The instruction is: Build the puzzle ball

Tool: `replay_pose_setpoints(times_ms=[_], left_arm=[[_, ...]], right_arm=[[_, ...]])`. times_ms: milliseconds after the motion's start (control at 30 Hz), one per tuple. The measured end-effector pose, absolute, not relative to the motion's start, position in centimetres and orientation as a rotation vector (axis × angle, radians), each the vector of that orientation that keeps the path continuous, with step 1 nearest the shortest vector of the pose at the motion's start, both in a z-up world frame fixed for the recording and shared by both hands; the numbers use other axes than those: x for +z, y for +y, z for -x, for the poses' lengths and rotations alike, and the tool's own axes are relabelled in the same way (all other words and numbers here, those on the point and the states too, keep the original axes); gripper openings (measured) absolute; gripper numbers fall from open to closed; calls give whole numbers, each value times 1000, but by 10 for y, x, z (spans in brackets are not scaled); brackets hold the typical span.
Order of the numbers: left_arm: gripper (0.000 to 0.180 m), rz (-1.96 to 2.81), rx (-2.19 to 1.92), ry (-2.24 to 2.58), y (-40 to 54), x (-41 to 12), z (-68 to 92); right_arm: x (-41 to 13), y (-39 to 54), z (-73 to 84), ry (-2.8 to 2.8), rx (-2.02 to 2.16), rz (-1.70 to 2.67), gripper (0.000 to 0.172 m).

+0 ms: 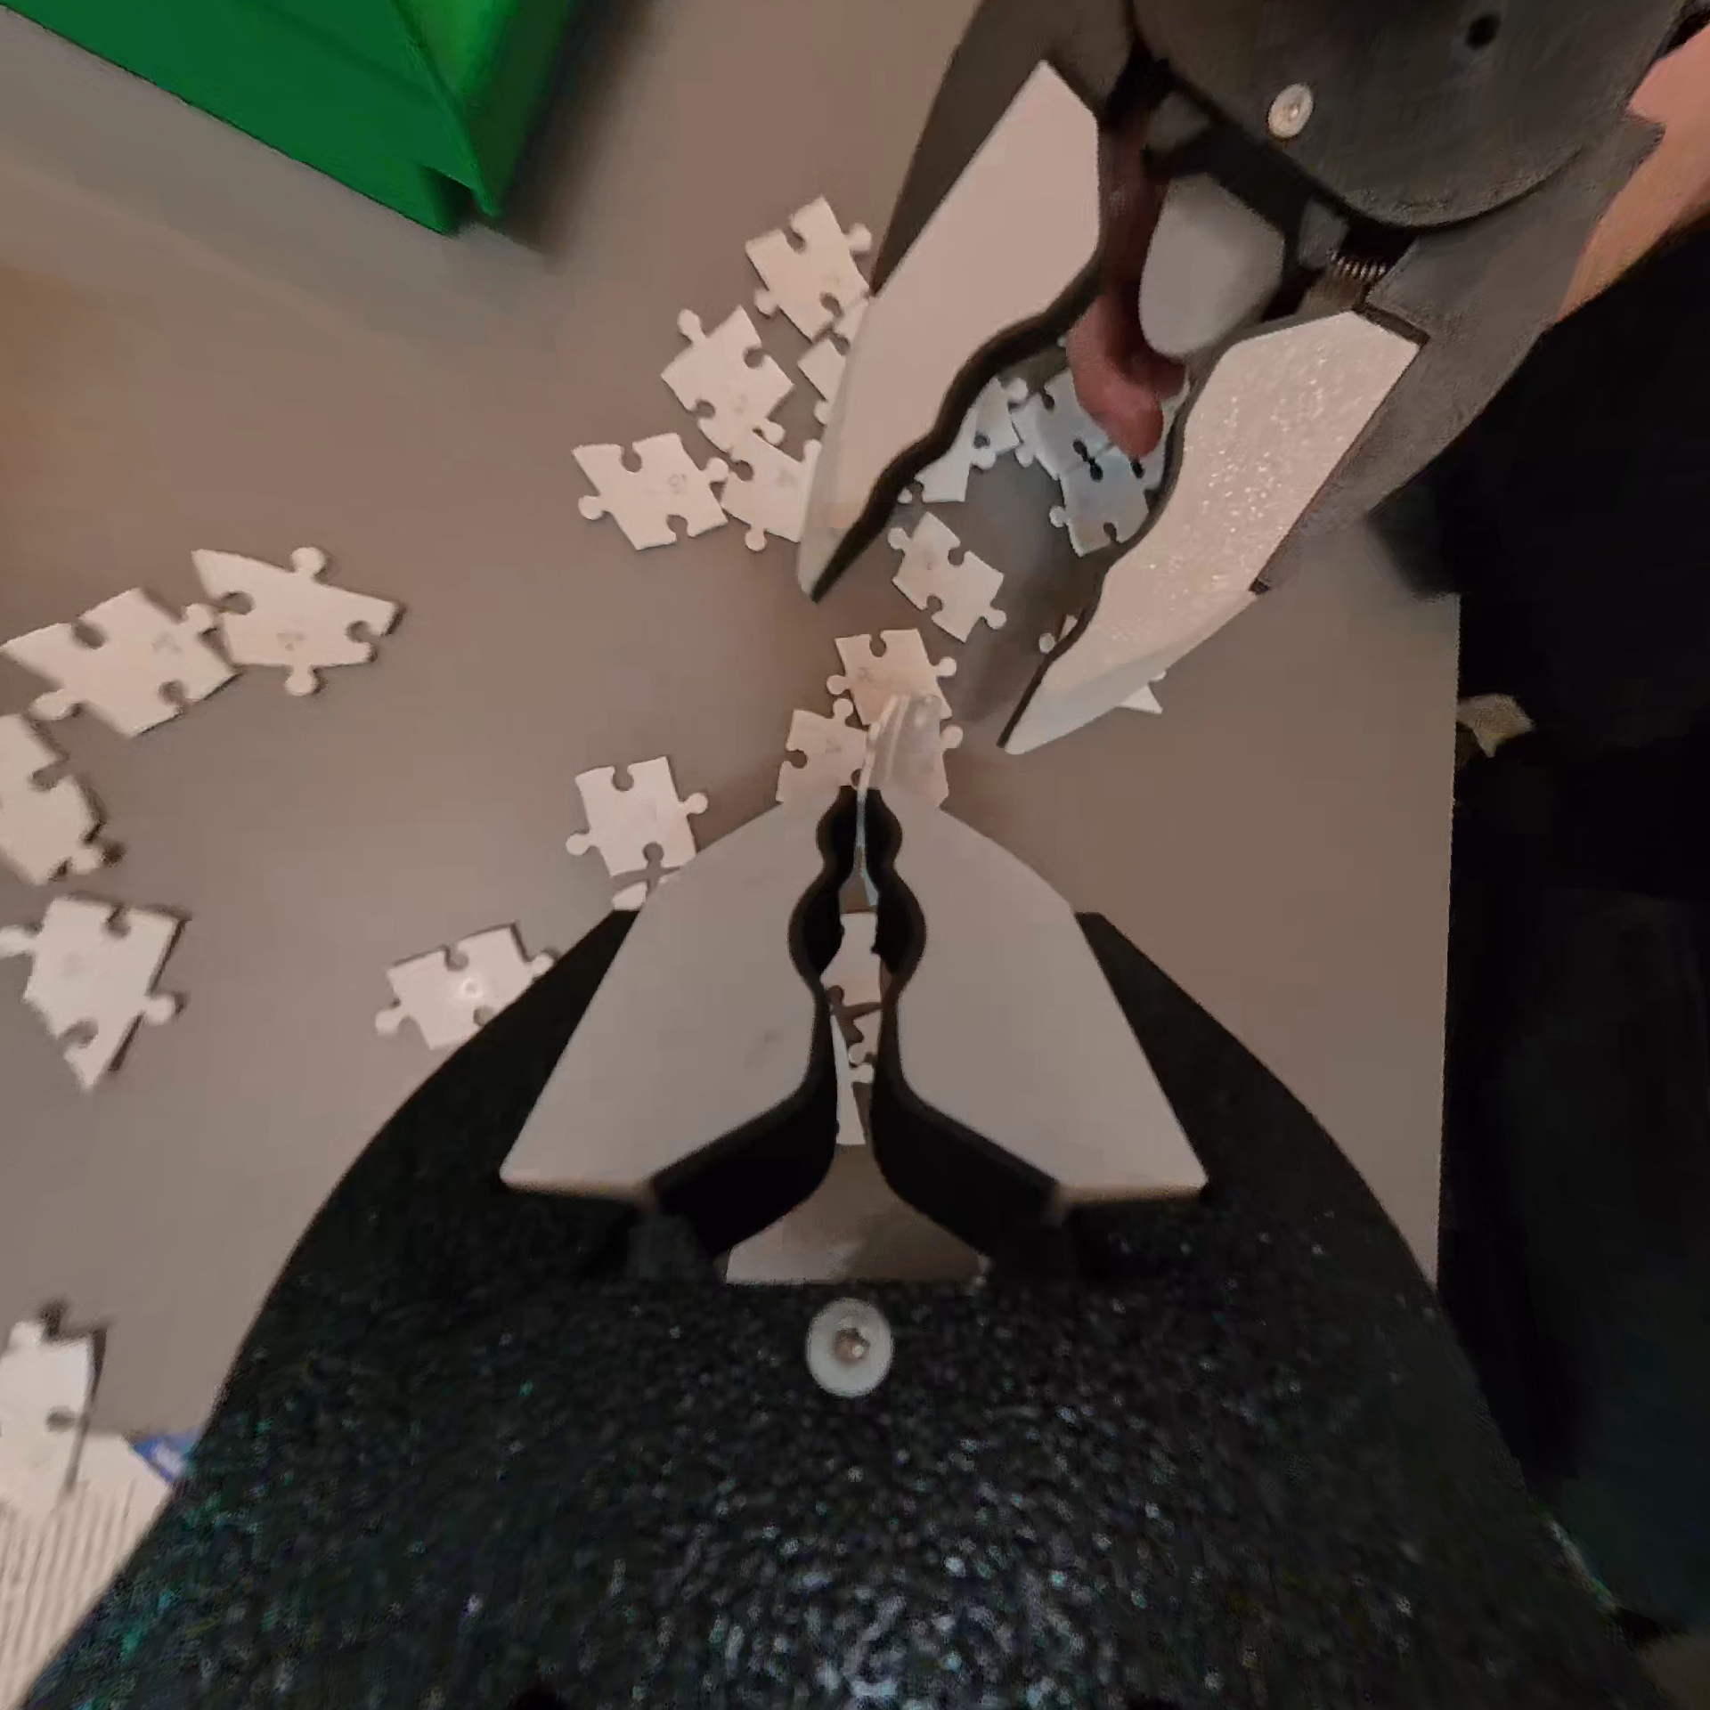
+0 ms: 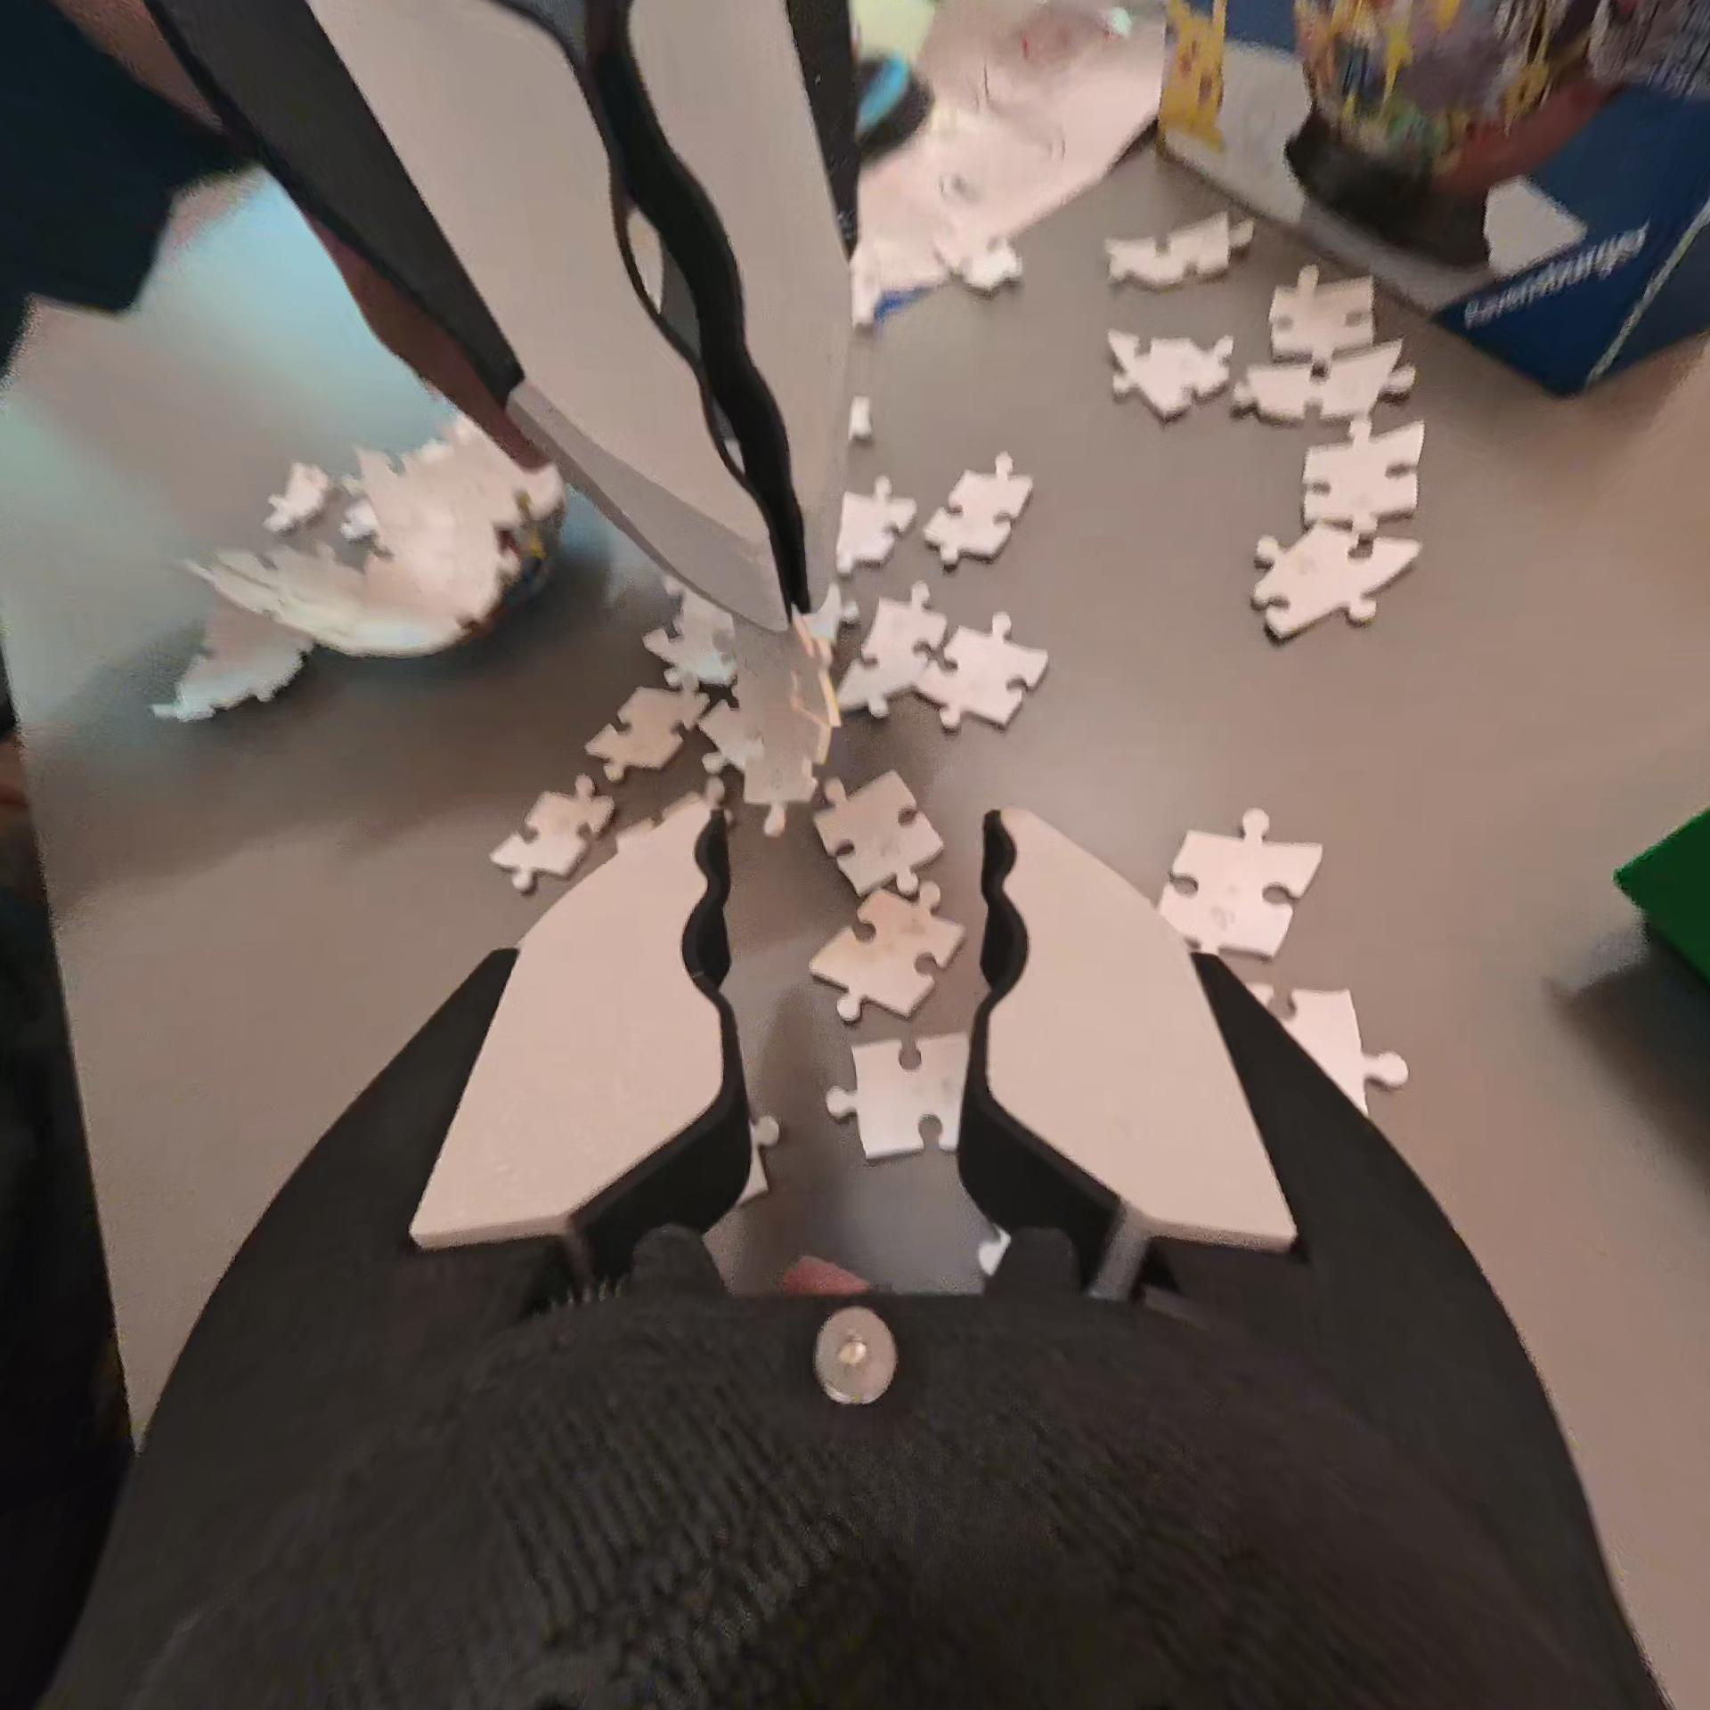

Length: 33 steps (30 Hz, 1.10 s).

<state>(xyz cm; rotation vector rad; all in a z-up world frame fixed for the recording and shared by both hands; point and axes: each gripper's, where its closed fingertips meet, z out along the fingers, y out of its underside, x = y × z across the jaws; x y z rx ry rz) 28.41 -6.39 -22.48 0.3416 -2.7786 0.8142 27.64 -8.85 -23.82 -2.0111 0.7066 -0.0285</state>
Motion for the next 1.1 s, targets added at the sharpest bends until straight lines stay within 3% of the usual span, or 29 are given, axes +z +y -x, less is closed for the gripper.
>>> replay_pose_setpoints(times_ms=[33,267,567,633,1100], left_arm=[[1,-383,859,-2785,-61,-218,-284],[1,-594,1197,-2760,-46,-171,-269],[1,-743,1468,-2715,-33,-143,-254],[1,-762,1511,-2685,-32,-140,-253],[6,-501,1582,-2648,-34,-134,-235]], right_arm=[[-231,-85,-278,693,-28,1965,49],[-179,-54,-269,519,-1,1712,25],[-160,-34,-257,458,50,1649,18],[-154,-32,-252,429,78,1627,3],[-150,-29,-235,346,130,1688,2]])
